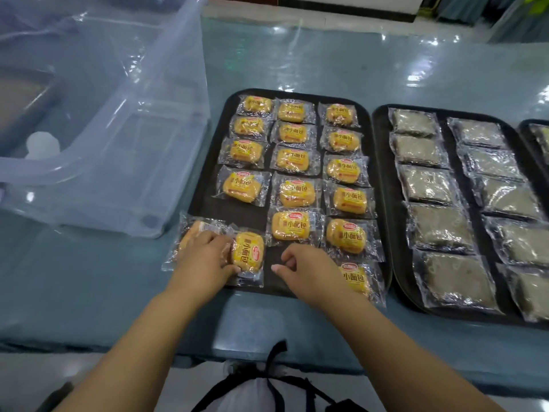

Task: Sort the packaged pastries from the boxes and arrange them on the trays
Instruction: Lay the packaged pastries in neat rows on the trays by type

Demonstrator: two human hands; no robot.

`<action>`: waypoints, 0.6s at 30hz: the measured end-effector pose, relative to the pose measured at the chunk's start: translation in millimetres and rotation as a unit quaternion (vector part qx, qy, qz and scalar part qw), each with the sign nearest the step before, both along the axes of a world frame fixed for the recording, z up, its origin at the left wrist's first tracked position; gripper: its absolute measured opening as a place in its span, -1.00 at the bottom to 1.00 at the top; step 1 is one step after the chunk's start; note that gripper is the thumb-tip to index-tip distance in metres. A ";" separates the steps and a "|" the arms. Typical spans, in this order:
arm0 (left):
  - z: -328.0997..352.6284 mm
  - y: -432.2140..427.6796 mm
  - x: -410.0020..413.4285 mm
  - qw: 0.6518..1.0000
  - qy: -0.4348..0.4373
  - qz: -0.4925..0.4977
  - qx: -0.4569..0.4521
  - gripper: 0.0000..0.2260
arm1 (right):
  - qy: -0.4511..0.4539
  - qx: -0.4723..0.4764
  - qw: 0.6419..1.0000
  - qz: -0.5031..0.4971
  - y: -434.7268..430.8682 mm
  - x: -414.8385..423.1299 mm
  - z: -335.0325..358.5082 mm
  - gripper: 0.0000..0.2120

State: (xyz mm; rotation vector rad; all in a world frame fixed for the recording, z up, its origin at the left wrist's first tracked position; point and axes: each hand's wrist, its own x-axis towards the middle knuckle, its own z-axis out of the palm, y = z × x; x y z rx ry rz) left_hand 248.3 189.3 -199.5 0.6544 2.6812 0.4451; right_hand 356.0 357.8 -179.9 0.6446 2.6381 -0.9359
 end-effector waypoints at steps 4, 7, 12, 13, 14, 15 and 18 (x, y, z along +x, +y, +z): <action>5.8 -1.1 -1.2 0.999 -0.031 0.009 0.042 -0.52 | -0.082 -0.061 0.995 0.005 -12.5 -9.9 -2.9 -0.63; 9.5 -3.9 -0.6 0.994 -0.070 0.009 0.087 -0.63 | -0.098 -0.076 0.992 -0.014 -20.6 -16.9 -6.2 -0.64; 16.4 -9.3 -4.3 0.992 -0.091 0.013 0.081 -0.81 | -0.106 -0.117 0.982 -0.102 -28.2 -20.0 -12.8 -0.49; 16.8 -10.4 -5.5 0.992 -0.098 0.012 0.079 -0.84 | -0.101 -0.126 0.980 -0.114 -28.5 -19.9 -13.3 -0.49; 17.3 -11.5 -6.4 0.991 -0.107 0.013 0.081 -0.87 | -0.093 -0.140 0.978 -0.122 -28.2 -19.9 -14.1 -0.51; 17.9 -12.5 -6.8 0.990 -0.114 0.017 0.084 -0.90 | -0.079 -0.163 0.975 -0.130 -27.4 -19.9 -13.7 -0.56; 16.4 -14.4 -7.6 0.989 -0.088 0.037 0.111 -0.92 | -0.041 -0.233 0.960 -0.148 -23.4 -19.1 -6.1 -0.67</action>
